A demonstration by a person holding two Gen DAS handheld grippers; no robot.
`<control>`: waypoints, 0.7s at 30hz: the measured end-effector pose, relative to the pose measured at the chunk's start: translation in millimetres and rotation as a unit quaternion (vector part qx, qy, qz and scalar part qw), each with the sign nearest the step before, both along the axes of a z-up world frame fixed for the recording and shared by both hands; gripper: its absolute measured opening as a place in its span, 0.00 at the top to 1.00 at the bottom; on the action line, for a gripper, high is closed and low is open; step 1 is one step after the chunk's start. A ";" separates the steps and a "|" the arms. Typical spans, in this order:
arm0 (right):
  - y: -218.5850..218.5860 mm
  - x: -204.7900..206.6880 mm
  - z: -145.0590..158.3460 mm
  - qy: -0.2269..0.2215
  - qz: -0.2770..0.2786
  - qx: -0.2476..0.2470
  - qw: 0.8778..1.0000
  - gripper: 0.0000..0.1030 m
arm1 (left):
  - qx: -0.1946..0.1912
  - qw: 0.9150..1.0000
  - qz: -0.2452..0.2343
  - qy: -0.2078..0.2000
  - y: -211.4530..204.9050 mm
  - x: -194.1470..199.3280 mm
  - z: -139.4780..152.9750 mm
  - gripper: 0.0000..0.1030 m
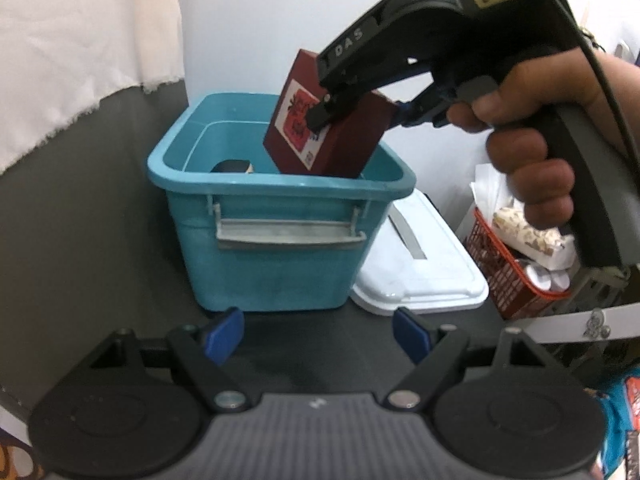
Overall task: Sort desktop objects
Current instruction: 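Carry the red box over the teal bin and lower it inside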
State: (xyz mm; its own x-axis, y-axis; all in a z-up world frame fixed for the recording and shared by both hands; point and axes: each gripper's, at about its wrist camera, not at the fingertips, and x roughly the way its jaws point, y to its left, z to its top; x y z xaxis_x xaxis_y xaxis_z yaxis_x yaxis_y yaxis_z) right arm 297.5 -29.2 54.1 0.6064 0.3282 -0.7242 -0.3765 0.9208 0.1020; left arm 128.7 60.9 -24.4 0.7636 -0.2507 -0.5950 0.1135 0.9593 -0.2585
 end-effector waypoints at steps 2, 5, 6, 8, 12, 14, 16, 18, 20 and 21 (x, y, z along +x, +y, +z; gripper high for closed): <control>3.4 2.3 -2.2 0.005 0.003 -0.006 1.000 0.57 | -0.003 1.000 0.000 0.001 0.8 0.4 -0.2 0.18; 8.5 7.4 -6.7 0.013 0.004 -0.019 1.000 0.57 | -0.002 1.000 0.001 0.001 1.0 0.4 0.1 0.18; 10.6 9.5 -9.1 0.016 0.005 -0.025 1.000 0.57 | -0.003 1.000 0.001 0.000 1.2 0.5 0.2 0.18; 13.9 14.5 -13.1 0.025 0.010 -0.036 0.999 0.57 | -0.004 1.000 0.002 0.000 1.6 0.8 0.0 0.18; 21.2 23.4 -22.2 0.040 0.015 -0.065 0.997 0.57 | -0.003 1.000 0.003 0.001 2.0 1.7 -0.7 0.18; 24.4 26.3 -26.1 0.047 0.017 -0.073 0.996 0.57 | -0.002 1.000 0.001 0.000 1.6 2.1 -0.8 0.18; 27.5 28.3 -30.0 0.054 0.021 -0.077 0.995 0.57 | -0.003 1.000 0.000 0.000 1.3 2.5 -1.0 0.18; 29.2 29.2 -32.2 0.056 0.020 -0.082 0.995 0.56 | -0.003 1.000 0.000 0.002 1.2 3.4 -1.9 0.18; 29.5 30.4 -33.6 0.059 0.019 -0.084 0.994 0.56 | -0.004 1.000 0.000 0.004 1.4 4.4 -2.6 0.18; 29.5 31.0 -33.9 0.061 0.019 -0.085 0.994 0.56 | -0.004 1.000 0.000 0.004 1.5 4.7 -2.7 0.18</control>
State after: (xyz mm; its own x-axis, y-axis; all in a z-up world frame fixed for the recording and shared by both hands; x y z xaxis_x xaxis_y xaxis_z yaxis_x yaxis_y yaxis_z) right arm 328.5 0.3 20.2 0.4998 0.2164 -0.8387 -0.4062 0.9138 -0.0063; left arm 133.4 62.4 -27.1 0.7585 -0.2554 -0.5995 0.1106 0.9571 -0.2677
